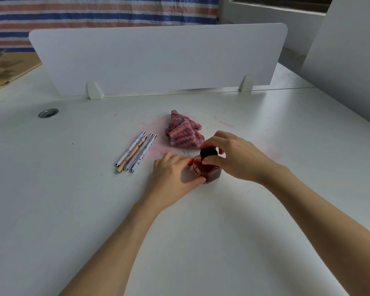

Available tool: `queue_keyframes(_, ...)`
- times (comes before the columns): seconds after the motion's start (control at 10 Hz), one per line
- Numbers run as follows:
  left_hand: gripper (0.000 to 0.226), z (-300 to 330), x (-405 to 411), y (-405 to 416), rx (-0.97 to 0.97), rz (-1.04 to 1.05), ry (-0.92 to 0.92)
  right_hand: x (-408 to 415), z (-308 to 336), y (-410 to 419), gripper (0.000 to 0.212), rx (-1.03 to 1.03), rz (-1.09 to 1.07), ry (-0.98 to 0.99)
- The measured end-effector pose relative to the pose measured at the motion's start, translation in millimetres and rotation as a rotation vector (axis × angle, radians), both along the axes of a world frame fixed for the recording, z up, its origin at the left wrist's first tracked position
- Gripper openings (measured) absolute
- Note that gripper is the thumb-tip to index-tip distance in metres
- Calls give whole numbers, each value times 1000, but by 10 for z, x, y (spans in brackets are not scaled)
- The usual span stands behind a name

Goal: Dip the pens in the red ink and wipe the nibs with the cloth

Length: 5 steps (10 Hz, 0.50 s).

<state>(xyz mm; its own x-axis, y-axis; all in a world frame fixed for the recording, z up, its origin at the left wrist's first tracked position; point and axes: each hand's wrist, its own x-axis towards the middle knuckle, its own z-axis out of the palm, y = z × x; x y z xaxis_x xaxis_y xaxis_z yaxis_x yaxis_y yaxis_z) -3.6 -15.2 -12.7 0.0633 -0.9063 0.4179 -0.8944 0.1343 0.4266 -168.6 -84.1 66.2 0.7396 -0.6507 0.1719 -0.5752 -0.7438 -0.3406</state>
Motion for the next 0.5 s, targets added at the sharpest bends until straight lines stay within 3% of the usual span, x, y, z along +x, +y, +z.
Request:
queue_keyframes(0.2, 80, -56, -13, 56, 67, 217, -215, -44, -55, -120, 34, -46, -143, -32)
queue_keyframes(0.4, 89, -94, -50, 111, 356, 303, -303, -78, -101, -244, 45, 9, -189, -78)
queue_keyframes(0.5, 76, -84, -71, 108, 421, 312, -274, -119, 1, -217, 46, 50, -204, -352)
